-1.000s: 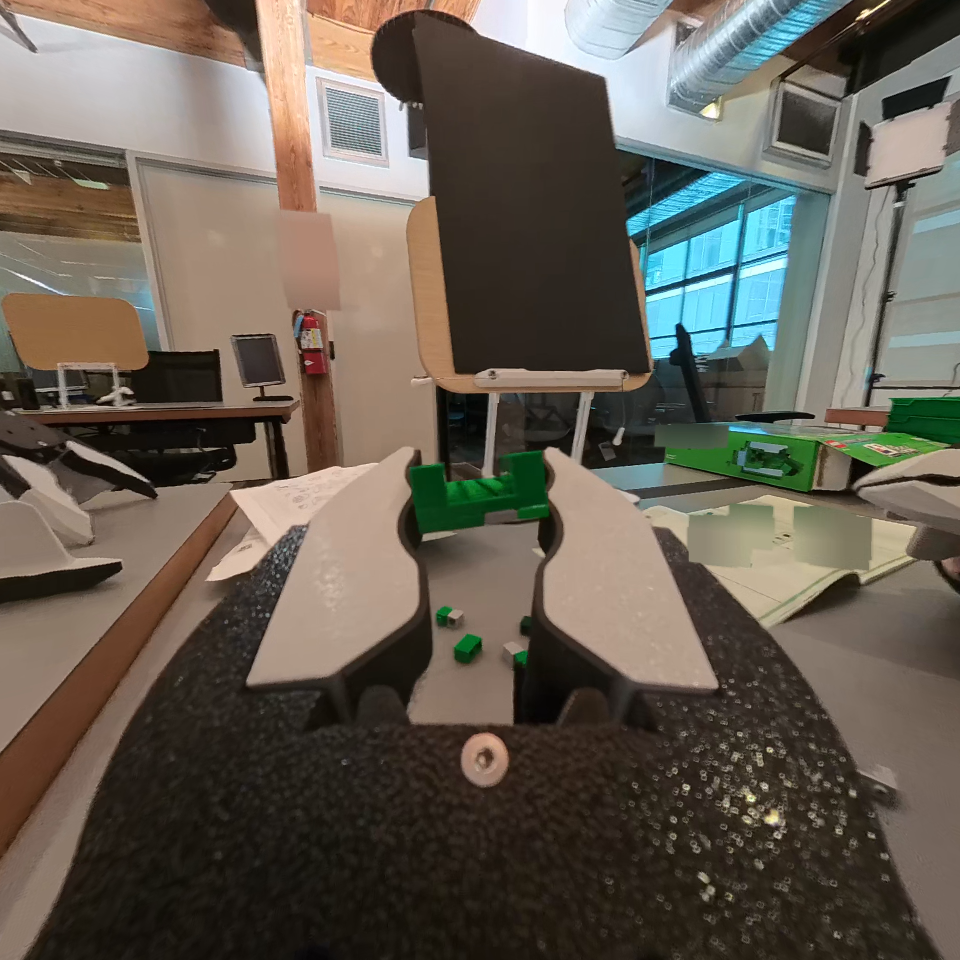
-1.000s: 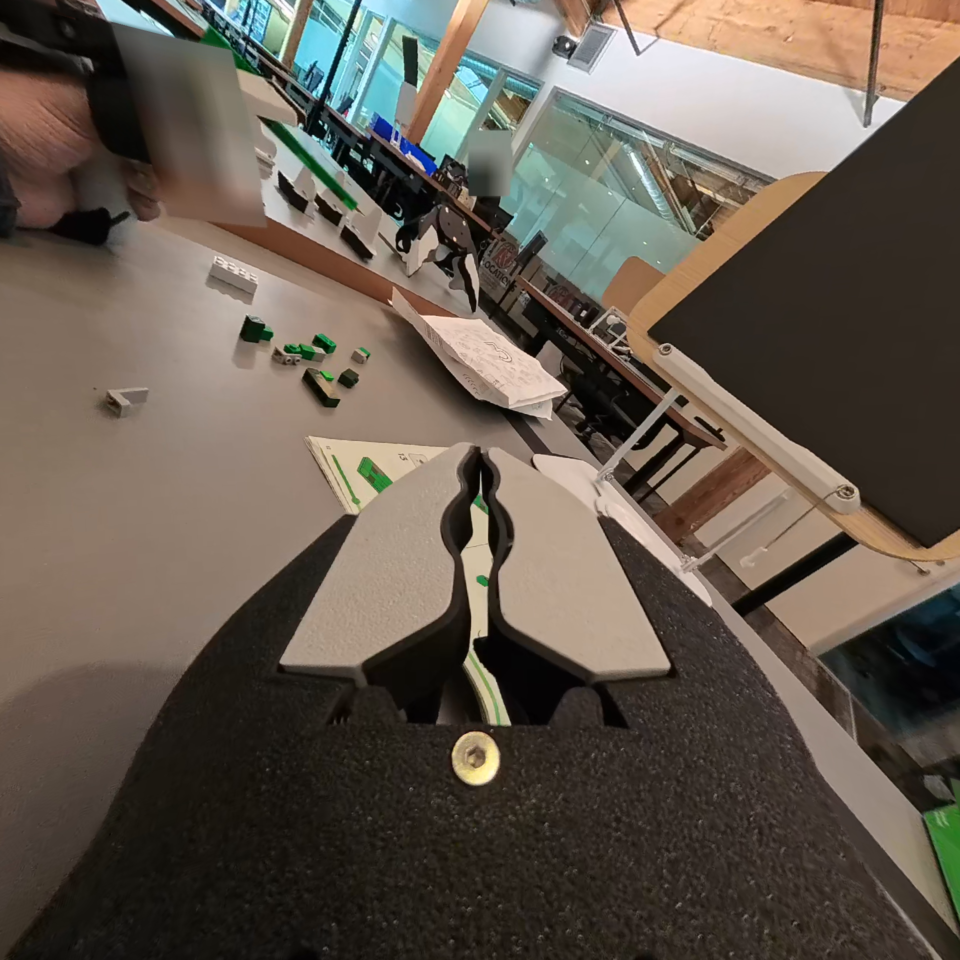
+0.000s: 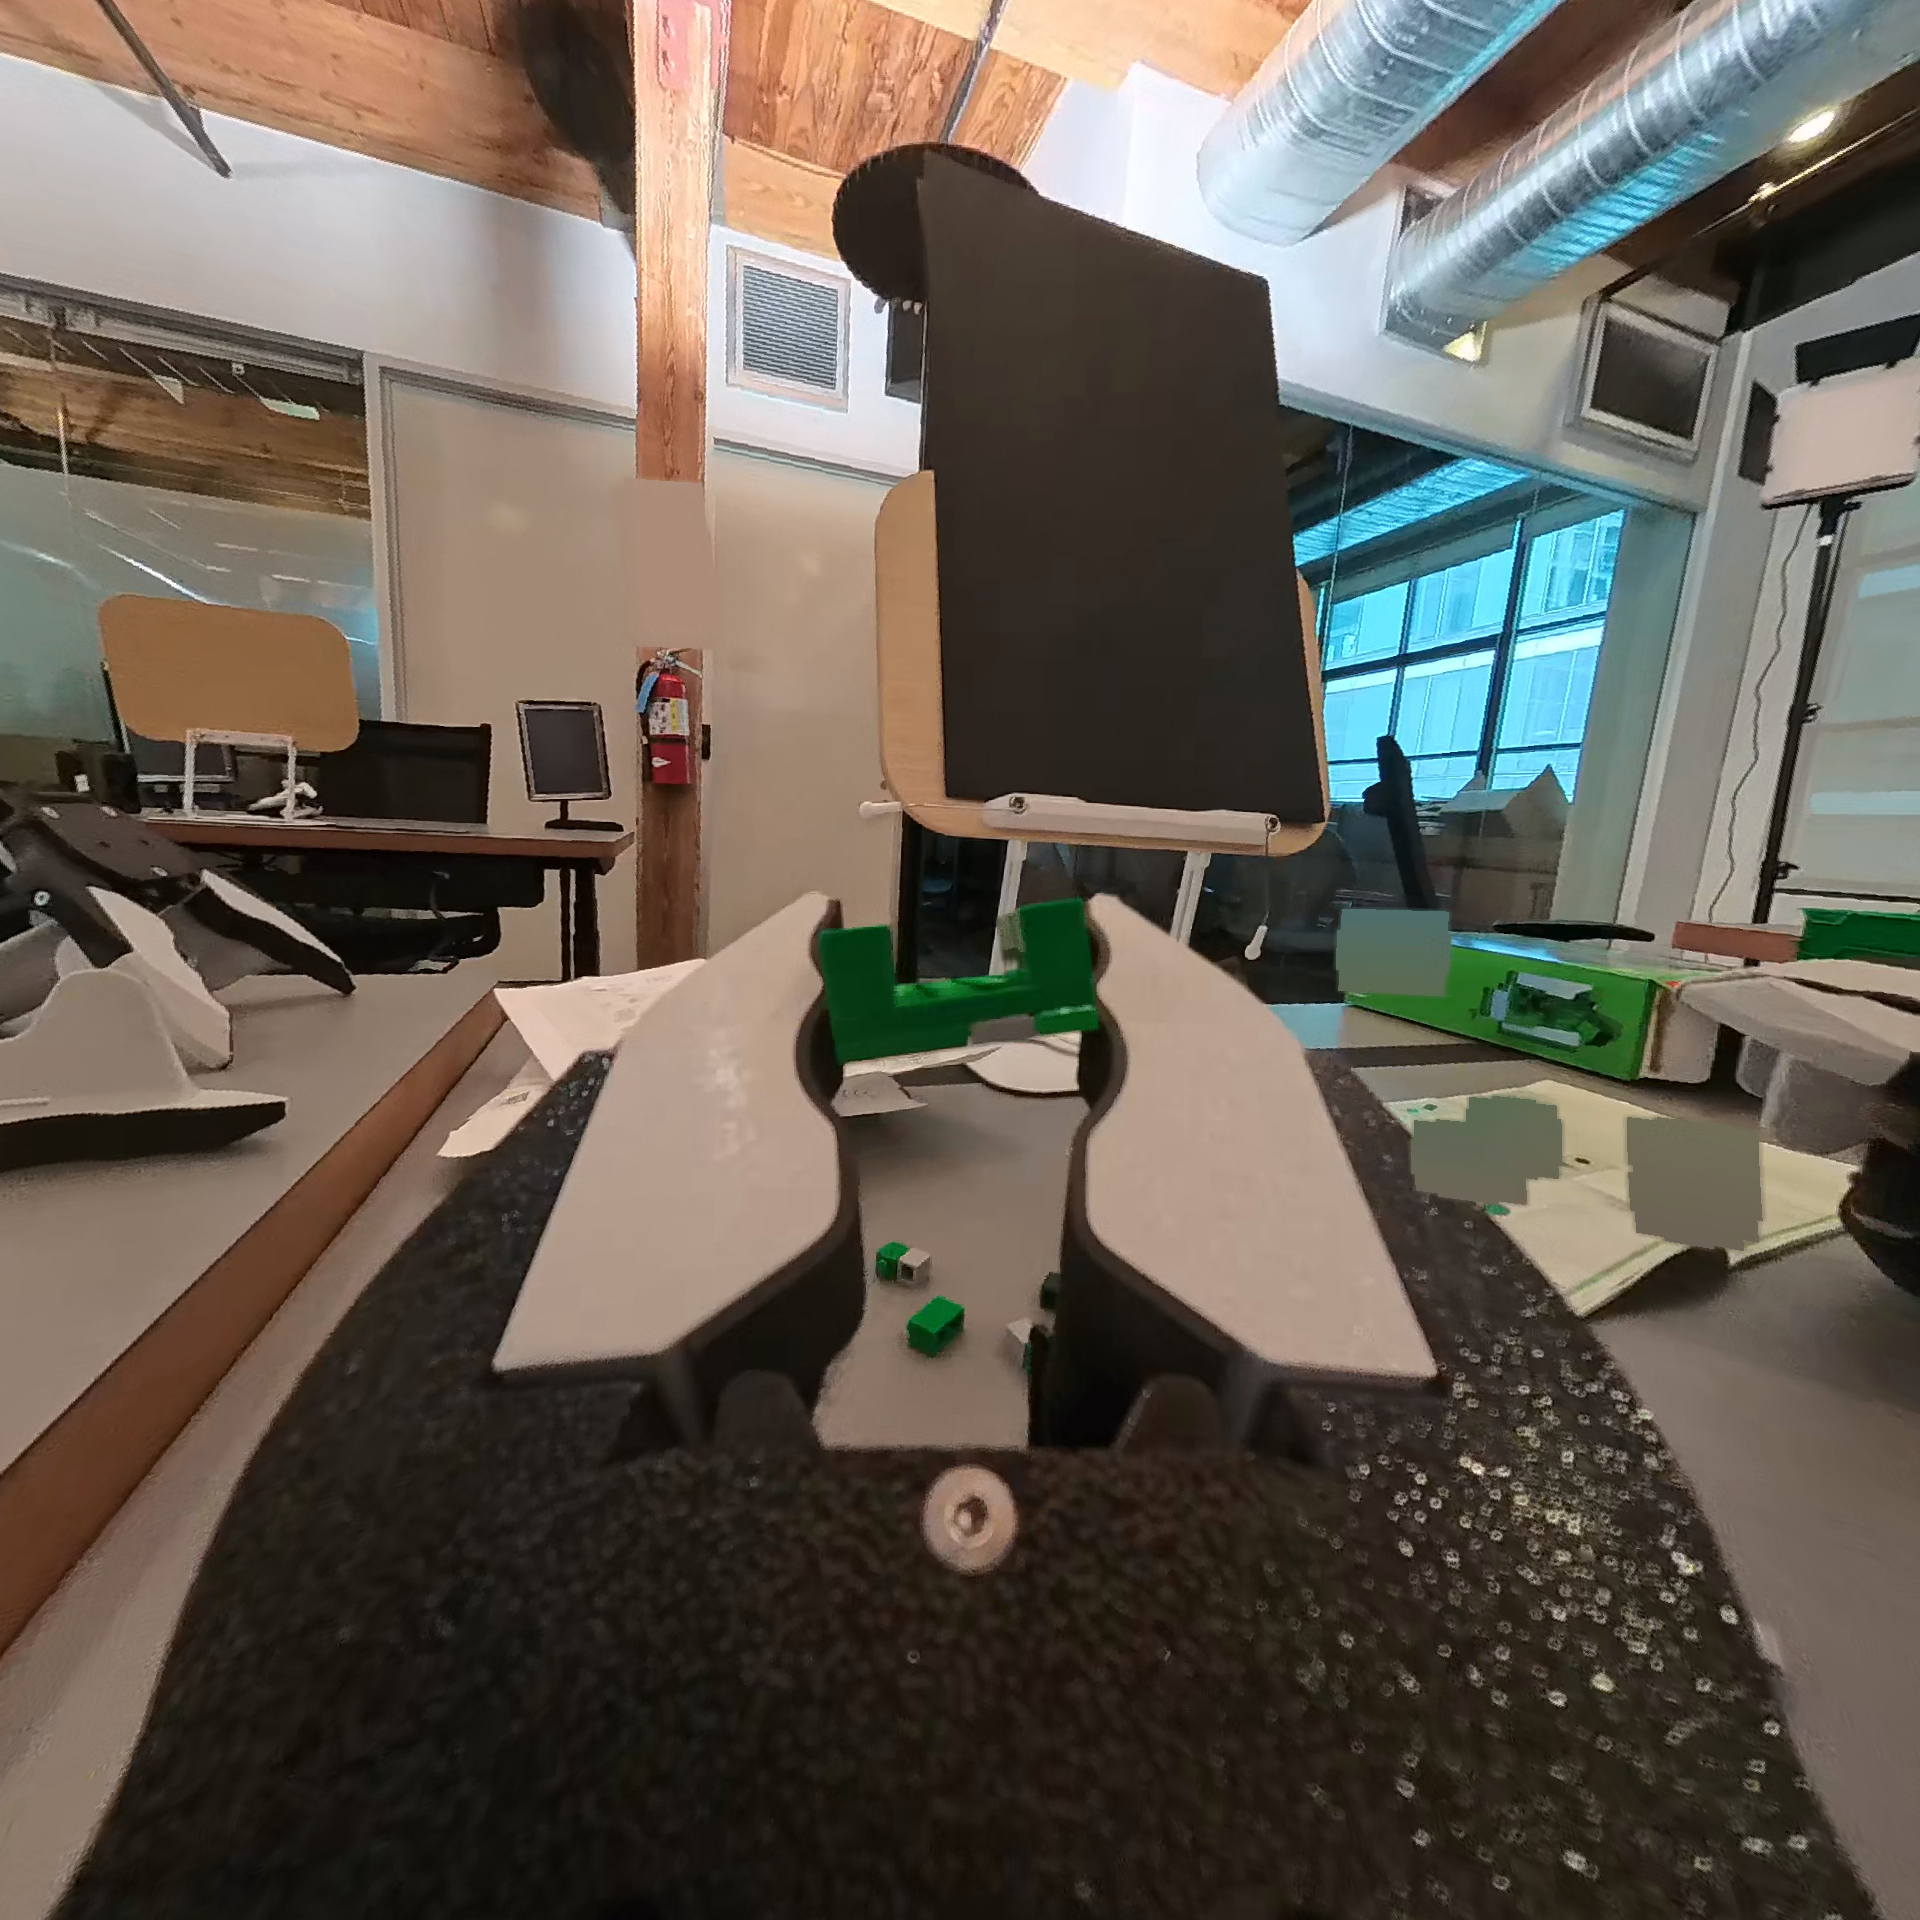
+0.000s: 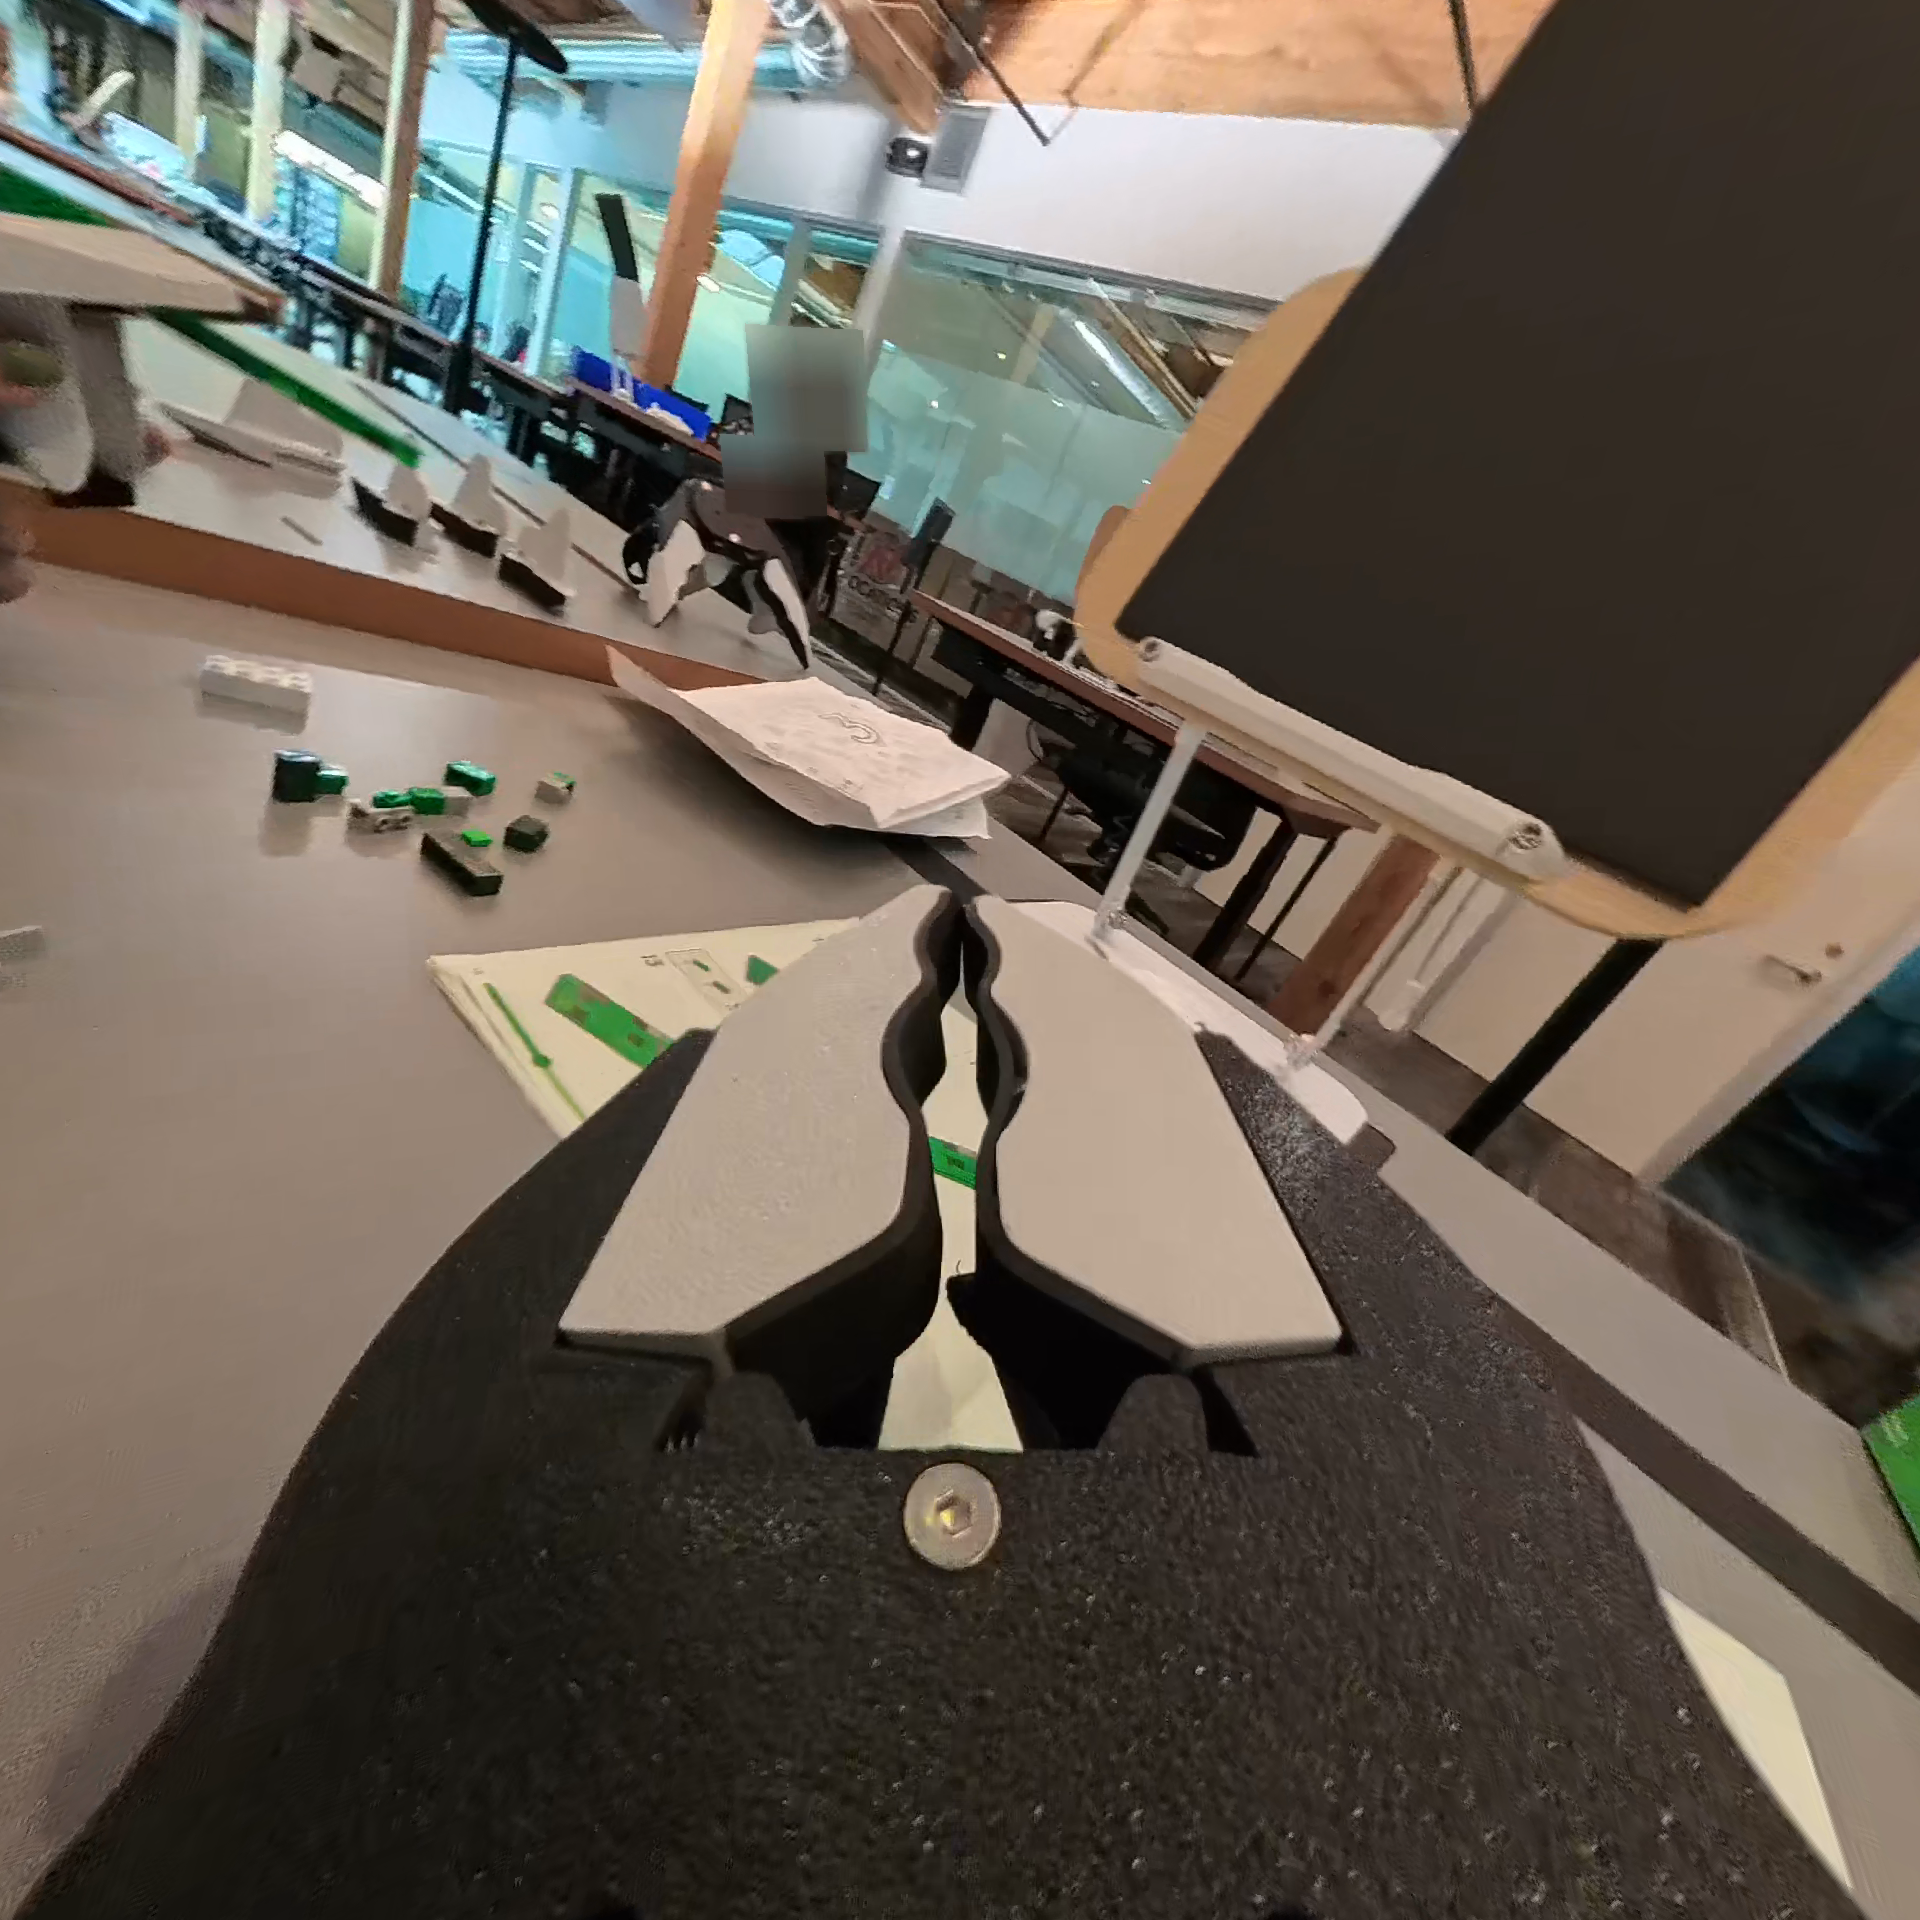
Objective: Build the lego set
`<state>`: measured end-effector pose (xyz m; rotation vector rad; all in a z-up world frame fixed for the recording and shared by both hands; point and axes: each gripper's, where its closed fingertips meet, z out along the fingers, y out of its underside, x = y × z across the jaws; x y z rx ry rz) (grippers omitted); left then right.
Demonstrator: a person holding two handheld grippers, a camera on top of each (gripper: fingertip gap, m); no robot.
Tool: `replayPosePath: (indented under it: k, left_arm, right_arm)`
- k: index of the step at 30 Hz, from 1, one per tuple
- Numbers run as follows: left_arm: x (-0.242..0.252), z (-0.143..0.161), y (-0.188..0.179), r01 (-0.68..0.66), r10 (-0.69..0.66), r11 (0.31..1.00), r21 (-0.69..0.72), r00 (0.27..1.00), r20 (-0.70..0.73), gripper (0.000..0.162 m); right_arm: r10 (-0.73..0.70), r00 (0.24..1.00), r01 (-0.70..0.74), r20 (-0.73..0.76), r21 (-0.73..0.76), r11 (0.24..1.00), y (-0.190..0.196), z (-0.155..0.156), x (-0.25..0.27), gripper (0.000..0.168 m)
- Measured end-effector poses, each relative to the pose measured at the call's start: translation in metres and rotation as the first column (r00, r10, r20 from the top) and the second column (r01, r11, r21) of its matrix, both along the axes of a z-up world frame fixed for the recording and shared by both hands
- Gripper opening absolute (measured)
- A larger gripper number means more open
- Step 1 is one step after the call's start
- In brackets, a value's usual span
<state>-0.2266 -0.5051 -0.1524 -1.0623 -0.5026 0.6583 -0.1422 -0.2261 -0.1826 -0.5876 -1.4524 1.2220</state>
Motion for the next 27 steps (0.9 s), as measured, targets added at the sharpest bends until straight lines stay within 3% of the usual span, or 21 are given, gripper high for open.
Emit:
replayPosePath:
  k: [6,9,13,15,16,18,20,23,25,27]
  left_arm:
    - [-0.002,-0.002,0.003,-0.021,0.021,0.999,-0.035,1.0,0.001,0.041]
    - [-0.002,-0.003,0.005,-0.025,0.025,0.998,-0.049,1.0,-0.001,0.041]
    - [-0.002,-0.004,0.007,-0.02,0.02,0.998,-0.059,1.0,0.007,0.041]
    - [-0.002,-0.005,0.009,-0.006,0.007,0.998,-0.064,1.0,0.013,0.041]
    - [-0.001,-0.005,0.011,0.002,-0.001,0.998,-0.06,1.0,0.015,0.041]
    - [0.002,-0.004,0.016,0.021,-0.021,0.999,-0.047,1.0,0.021,0.041]
    - [0.005,-0.004,0.024,0.045,-0.044,0.998,-0.05,0.999,0.021,0.041]
    - [0.009,-0.006,0.035,0.068,-0.067,0.993,-0.094,0.998,0.011,0.041]
    - [0.01,-0.007,0.037,0.067,-0.066,0.992,-0.111,0.998,0.006,0.042]
    - [0.01,-0.006,0.035,0.069,-0.068,0.993,-0.098,0.998,0.01,0.042]
  right_arm:
    - [-0.12,0.993,0.119,0.016,0.019,0.993,0.02,-0.004,-0.012,0.0]
    - [-0.183,0.965,0.176,0.189,0.054,0.983,0.036,-0.023,-0.02,0.0]
    - [-0.271,0.867,0.227,0.418,0.154,0.962,0.048,-0.06,-0.025,0.0]
    - [-0.367,0.862,0.342,0.351,0.134,0.93,0.056,-0.05,-0.026,0.0]
    - [-0.377,0.873,0.382,0.308,0.049,0.923,0.053,-0.038,-0.027,0.0]
    - [-0.281,0.925,0.329,0.257,-0.169,0.929,0.02,-0.018,-0.029,0.0]
    - [-0.131,0.969,0.183,0.209,-0.251,0.95,-0.034,-0.008,-0.035,0.0]
    - [0.061,0.968,-0.03,0.245,-0.128,0.991,-0.111,-0.023,-0.041,0.0]
    - [0.082,0.968,-0.089,0.238,0.015,0.996,-0.129,-0.03,-0.039,0.0]
    - [0.138,0.967,-0.156,0.215,0.068,0.985,-0.139,-0.032,-0.032,0.0]
